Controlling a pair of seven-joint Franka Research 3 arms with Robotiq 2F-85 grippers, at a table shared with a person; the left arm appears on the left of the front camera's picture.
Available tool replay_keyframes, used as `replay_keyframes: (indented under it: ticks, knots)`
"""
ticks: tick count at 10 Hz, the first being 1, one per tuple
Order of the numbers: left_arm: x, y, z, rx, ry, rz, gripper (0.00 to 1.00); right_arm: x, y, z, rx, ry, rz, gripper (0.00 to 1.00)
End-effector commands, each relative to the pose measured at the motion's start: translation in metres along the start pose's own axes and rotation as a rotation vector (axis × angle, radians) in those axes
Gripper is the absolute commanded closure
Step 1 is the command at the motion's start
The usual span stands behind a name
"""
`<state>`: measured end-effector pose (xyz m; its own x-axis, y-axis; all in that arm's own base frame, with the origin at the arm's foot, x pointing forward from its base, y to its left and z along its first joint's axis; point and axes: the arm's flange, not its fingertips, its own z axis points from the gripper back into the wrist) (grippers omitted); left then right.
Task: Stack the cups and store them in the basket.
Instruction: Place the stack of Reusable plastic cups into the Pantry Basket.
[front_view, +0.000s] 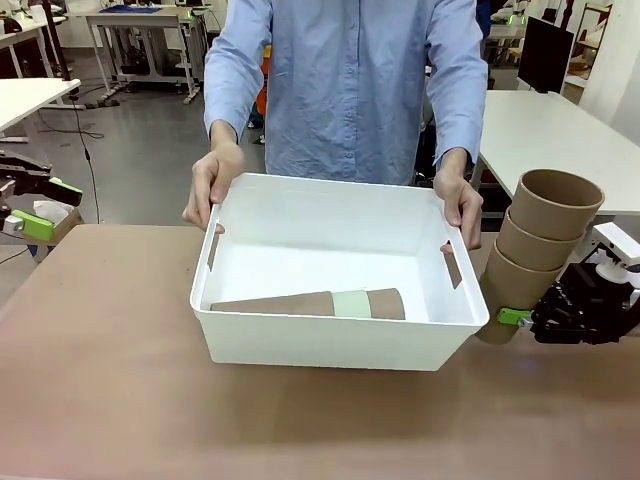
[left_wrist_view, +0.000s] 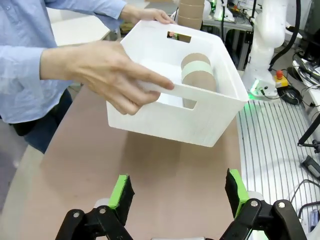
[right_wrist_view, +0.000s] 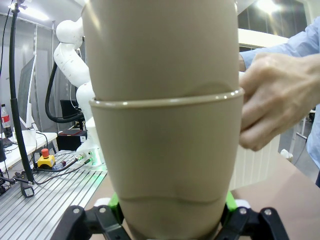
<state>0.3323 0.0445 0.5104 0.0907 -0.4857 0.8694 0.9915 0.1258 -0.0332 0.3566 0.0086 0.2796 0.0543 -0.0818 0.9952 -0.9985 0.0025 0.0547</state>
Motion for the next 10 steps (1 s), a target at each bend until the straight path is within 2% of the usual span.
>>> replay_keyframes:
  ticks: [1, 8, 9, 10]
  knots:
    - [0.004, 0.001, 0.0, -0.004, -0.005, 0.009, 0.04, 0.005, -0.002, 0.0, -0.01, -0.011, 0.016, 0.16]
    - [0.004, 0.001, 0.0, -0.004, -0.005, 0.009, 0.04, 0.0, 0.0, 0.0, 0.0, 0.0, 0.0, 0.16]
    - [0.004, 0.001, 0.0, -0.004, -0.005, 0.009, 0.04, 0.022, 0.008, 0.001, 0.007, -0.06, -0.017, 0.16]
    - [0.004, 0.001, 0.0, -0.004, -0.005, 0.009, 0.04, 0.044, 0.015, 0.003, -0.01, -0.049, -0.022, 0.16]
